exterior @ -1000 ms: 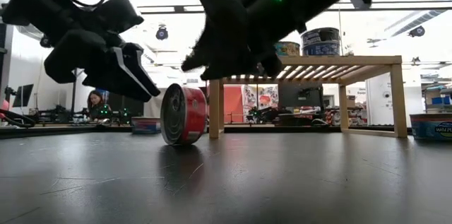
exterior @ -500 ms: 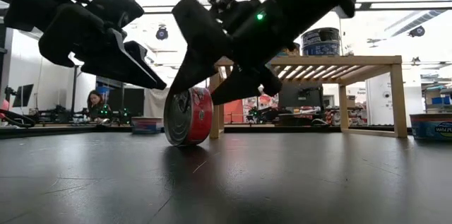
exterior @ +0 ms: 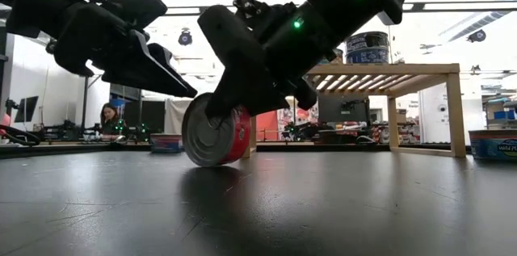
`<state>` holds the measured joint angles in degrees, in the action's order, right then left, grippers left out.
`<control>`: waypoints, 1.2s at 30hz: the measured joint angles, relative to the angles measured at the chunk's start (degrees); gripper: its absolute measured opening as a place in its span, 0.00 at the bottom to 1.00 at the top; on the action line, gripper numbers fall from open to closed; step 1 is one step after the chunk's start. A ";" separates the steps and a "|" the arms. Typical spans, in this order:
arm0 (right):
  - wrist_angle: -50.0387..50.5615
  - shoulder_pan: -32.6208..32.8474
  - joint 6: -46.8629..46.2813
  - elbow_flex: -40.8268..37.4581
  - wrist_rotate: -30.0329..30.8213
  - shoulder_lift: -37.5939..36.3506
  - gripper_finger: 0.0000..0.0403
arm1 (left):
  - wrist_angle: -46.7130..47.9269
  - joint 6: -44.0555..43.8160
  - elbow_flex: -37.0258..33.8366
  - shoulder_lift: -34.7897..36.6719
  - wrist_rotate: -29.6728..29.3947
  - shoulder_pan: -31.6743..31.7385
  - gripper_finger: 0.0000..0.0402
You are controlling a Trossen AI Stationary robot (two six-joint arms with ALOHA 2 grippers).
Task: Stack canned seafood by type on shelf
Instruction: Put the red tuna can on the shelf
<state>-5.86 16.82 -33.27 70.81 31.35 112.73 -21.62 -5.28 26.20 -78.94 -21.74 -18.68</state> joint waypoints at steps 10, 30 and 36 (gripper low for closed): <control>13.04 0.06 2.31 -0.17 -7.62 -9.10 0.34 | 0.81 0.29 2.30 0.45 -0.20 -0.02 0.55; 27.44 -18.05 0.89 0.26 -16.46 -50.13 0.34 | 3.04 2.34 6.06 1.95 -2.38 0.00 0.55; 29.70 -30.08 2.28 2.91 -23.14 -50.29 0.34 | 3.03 2.44 6.08 1.95 -3.32 0.04 0.55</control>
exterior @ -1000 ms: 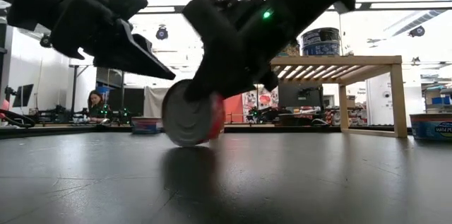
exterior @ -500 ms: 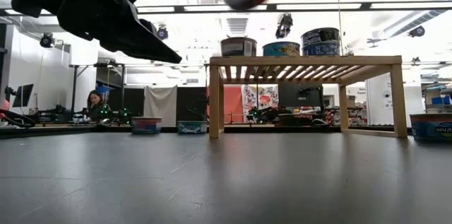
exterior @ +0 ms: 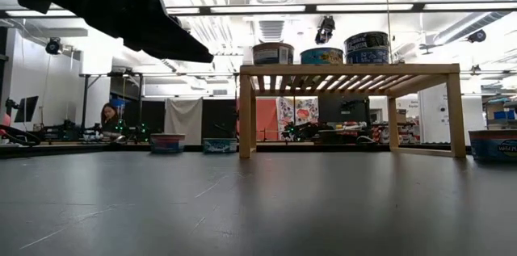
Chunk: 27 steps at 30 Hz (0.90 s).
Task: Stack canned seafood by type on shelf
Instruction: Put the red tuna can on the shelf
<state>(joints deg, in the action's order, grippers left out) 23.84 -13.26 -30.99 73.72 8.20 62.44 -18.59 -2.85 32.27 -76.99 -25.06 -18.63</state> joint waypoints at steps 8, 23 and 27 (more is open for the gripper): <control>8.53 -15.19 0.60 7.51 -4.19 3.75 0.34 | -0.02 -0.17 -0.04 0.00 -0.05 0.00 0.55; 19.21 -33.91 -0.93 7.92 -16.02 9.20 0.34 | -0.04 -1.53 -0.09 -0.06 -0.07 0.00 0.55; 18.30 -35.53 -0.43 5.82 -19.26 9.68 0.34 | -0.04 -2.16 -0.13 -0.07 -0.07 0.00 0.55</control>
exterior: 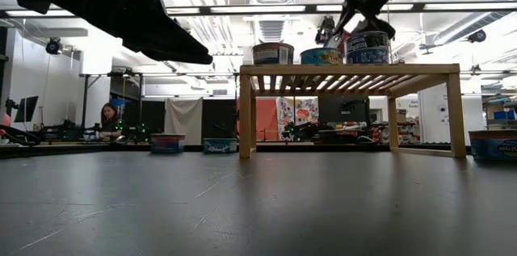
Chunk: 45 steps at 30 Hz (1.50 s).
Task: Stack canned seafood by type on shelf
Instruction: Put the red tuna can on the shelf
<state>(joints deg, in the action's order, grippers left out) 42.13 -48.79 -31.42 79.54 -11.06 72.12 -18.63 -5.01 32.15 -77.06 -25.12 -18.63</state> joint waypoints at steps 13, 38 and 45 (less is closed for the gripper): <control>-8.07 -3.79 3.12 -8.02 -7.51 -1.43 0.34 | 0.02 -0.30 -0.03 0.00 0.00 0.00 0.55; -26.69 -9.77 -4.69 -26.43 -17.25 -8.32 0.34 | 0.02 -2.83 -0.03 0.00 0.02 0.00 0.55; -26.44 -9.78 -5.42 -26.39 -15.75 -8.31 0.40 | 0.02 -3.02 -0.03 -0.02 0.02 -0.02 0.55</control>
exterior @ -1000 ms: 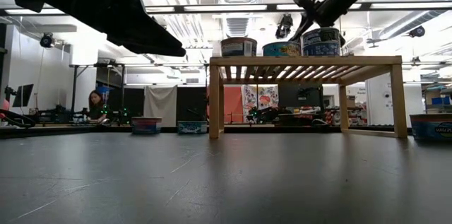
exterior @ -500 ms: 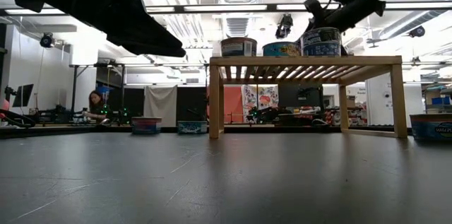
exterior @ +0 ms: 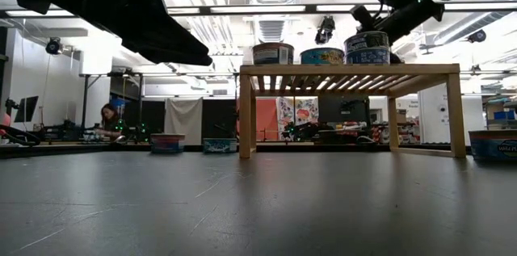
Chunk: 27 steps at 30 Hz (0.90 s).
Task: Stack canned seafood by type on shelf
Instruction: Put the red tuna can on the shelf
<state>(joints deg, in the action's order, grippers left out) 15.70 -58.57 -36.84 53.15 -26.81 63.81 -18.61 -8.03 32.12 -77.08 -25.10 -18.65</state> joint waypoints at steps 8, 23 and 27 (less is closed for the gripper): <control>0.51 0.00 -1.68 0.00 -0.02 0.02 0.61 | 0.00 0.00 0.00 0.00 0.02 0.02 0.55; 13.19 0.00 -0.06 6.05 -0.04 0.00 0.62 | 0.00 -0.46 0.00 0.00 0.09 0.00 0.55; 16.28 0.02 0.21 8.04 0.34 0.00 0.61 | 0.00 -0.63 0.00 0.00 0.11 0.00 0.55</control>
<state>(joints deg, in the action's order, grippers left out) 31.98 -58.54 -36.63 61.19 -26.46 63.81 -18.61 -8.66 32.12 -77.08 -24.99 -18.65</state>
